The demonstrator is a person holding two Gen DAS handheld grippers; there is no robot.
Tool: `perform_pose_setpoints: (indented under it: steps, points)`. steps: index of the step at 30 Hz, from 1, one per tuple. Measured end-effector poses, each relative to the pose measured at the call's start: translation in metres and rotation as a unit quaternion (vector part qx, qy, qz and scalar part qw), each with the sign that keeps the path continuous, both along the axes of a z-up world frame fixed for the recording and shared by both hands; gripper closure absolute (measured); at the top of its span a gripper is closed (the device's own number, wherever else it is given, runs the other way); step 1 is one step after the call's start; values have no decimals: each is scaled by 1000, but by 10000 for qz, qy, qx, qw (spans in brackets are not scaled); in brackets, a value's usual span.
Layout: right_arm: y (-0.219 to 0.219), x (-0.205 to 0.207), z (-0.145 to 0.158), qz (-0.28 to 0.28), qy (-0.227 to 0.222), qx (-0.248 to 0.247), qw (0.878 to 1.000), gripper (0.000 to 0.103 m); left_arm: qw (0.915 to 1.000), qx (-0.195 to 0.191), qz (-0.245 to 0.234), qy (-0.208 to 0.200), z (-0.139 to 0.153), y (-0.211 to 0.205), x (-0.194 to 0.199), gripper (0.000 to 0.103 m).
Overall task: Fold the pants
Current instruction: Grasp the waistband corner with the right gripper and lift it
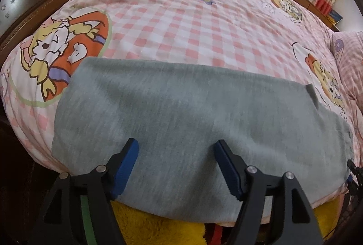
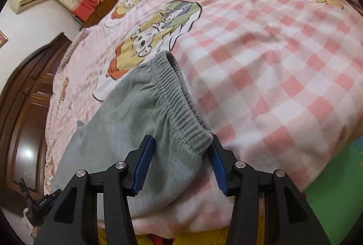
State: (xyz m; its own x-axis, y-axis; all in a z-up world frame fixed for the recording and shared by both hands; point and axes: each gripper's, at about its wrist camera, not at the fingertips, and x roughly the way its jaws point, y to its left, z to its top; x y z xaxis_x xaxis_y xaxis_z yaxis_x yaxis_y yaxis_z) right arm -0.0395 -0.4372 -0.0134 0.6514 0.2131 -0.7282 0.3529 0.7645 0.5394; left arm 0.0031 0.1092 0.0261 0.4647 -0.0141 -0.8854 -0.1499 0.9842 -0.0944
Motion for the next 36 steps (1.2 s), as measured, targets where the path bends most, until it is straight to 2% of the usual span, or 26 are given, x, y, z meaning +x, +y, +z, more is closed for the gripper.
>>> perform_pose_setpoints:
  steps: [4,5,6,9,17,22,27,31,36]
  points:
    - [-3,-2,-2,-90,-125,138,9998,50,10000,-2,-7,19,0,0,-1,30]
    - [-3,-2,-1,-99,-118,117,9998,54,10000,-6,2,26,0,0,0,30]
    - [-2,-2,0,-102,-101,53,9999,68,10000,-5,16,33,0,0,1,30]
    - [-5,-7,6,-173,-266,267,9991,78,10000,28,49,33,0,-2,2,30]
    - [15,-12,58,-115,-973,59,9952,81,9999,-57,118,-45,6,6,-4,30]
    - [44,2,90,397,-1140,-350,9921,82,9996,-152,200,-106,11,15,-8,30]
    - [91,20,116,1071,-1354,-761,9820,82,9994,-167,190,-220,21,21,-12,30]
    - [125,29,124,1481,-1433,-994,9735,82,9995,-117,118,-280,29,23,-15,30]
    - [156,38,123,1895,-1411,-998,9666,82,9993,-118,14,-354,39,25,-22,30]
